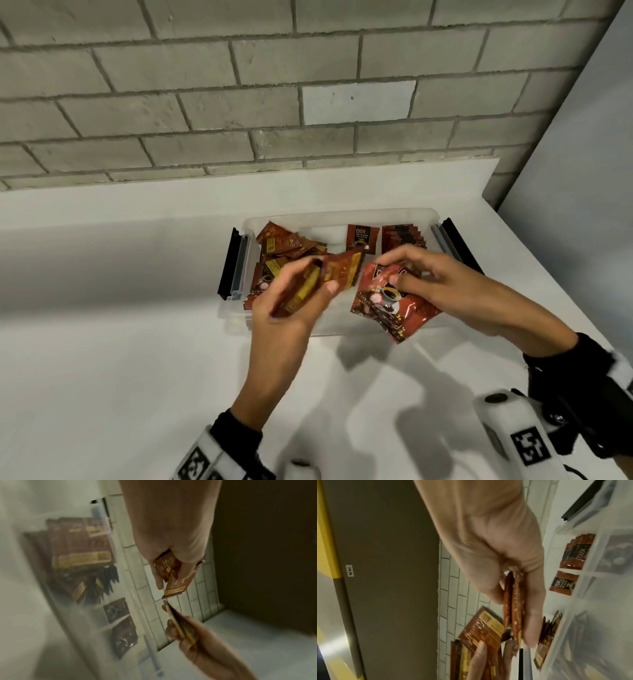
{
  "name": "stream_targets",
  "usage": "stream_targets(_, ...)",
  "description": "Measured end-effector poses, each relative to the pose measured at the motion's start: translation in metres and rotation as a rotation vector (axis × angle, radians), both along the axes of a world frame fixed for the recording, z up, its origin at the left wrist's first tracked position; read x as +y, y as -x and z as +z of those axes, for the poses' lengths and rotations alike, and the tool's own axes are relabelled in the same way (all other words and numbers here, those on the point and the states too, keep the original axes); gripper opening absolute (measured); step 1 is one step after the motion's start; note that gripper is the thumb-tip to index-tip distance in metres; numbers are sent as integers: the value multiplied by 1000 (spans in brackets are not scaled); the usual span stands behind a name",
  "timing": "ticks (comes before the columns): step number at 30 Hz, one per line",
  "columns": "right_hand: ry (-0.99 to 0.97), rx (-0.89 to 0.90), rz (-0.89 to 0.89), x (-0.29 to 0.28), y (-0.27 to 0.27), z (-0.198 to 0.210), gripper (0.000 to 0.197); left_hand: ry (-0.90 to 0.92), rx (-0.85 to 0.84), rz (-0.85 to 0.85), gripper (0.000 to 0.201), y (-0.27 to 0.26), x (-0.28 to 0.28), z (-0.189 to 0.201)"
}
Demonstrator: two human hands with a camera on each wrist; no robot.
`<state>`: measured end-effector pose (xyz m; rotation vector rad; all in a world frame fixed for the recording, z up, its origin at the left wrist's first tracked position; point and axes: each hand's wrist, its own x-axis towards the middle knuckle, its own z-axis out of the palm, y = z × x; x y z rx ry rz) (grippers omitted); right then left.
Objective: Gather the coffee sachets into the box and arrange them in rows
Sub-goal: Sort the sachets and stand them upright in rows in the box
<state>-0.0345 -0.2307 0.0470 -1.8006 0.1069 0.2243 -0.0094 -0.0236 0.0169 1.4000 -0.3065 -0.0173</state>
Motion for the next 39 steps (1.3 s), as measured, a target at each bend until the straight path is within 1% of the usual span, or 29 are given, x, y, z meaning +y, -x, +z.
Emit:
stream_targets(1,-34,27,9,3,0,-1,21,-88,-190,-70,31,2,1,1)
stream_targets(3,-118,78,29,7,1,-2,27,-298,-549,-207,38,3,1,-6)
stream_targets(4,-166,97,29,8,1,-2,31,-386,-679,-250,40,2,1,-11)
stream_targets(5,-213,105,22,10,1,-1,34,-436,-749,-264,40,1,0,-14)
stream_targets(8,-328,98,-46,14,2,-2,32,-451,-807,-277,37,0,-2,-16)
stream_targets(10,-380,100,-75,15,3,-3,48,-501,-856,-278,34,-1,-2,-16)
stream_targets(12,-420,104,-54,13,4,-4,66,-558,-870,-299,34,-3,0,-16)
stream_targets(13,-433,103,-33,12,4,-5,67,-580,-872,-307,33,-4,0,-16)
stream_targets(14,-434,97,-13,11,5,-5,59,-590,-868,-312,33,-5,1,-17)
stream_targets(15,-424,83,7,10,6,-5,48,-579,-854,-311,33,-5,0,-17)
stream_targets(16,-418,71,20,9,6,-6,42,-542,-817,-309,33,-5,0,-17)
stream_targets(17,-417,63,24,8,7,-8,43,-481,-745,-299,35,-5,0,-16)
stream_targets(18,-426,56,18,6,6,-10,44,-402,-632,-269,39,-4,0,-15)
stream_targets(19,-445,44,0,5,6,-11,45,-309,-484,-218,38,-2,1,-14)
stream_targets(21,-490,3,-54,6,4,-12,45,-117,-188,-71,26,3,0,-10)
stream_targets(22,-505,-26,-86,7,3,-13,45,-34,-67,-9,23,5,-2,-8)
stream_targets(23,-513,-61,-116,10,2,-14,46,40,46,16,23,8,-5,-6)
stream_targets(25,-506,-127,-157,17,1,-16,47,123,232,-16,35,10,-12,-2)
stream_targets(26,-481,-155,-161,21,1,-17,47,110,289,-43,43,10,-16,-1)
stream_targets(28,-358,-211,-135,27,1,-17,46,76,366,-68,57,9,-23,2)
stream_targets(29,-283,-239,-123,28,2,-17,45,91,393,-57,58,7,-24,3)
stream_targets(32,-143,-291,-105,25,2,-12,46,174,427,-17,34,-3,-22,7)
stream_targets(34,-98,-291,-77,20,2,-11,46,156,423,-1,24,-9,-18,9)
stream_targets(36,-69,-274,-55,15,4,-10,47,139,394,14,17,-15,-12,10)
stream_targets(39,-74,-249,-102,2,5,-8,56,93,375,-17,16,-29,-2,16)
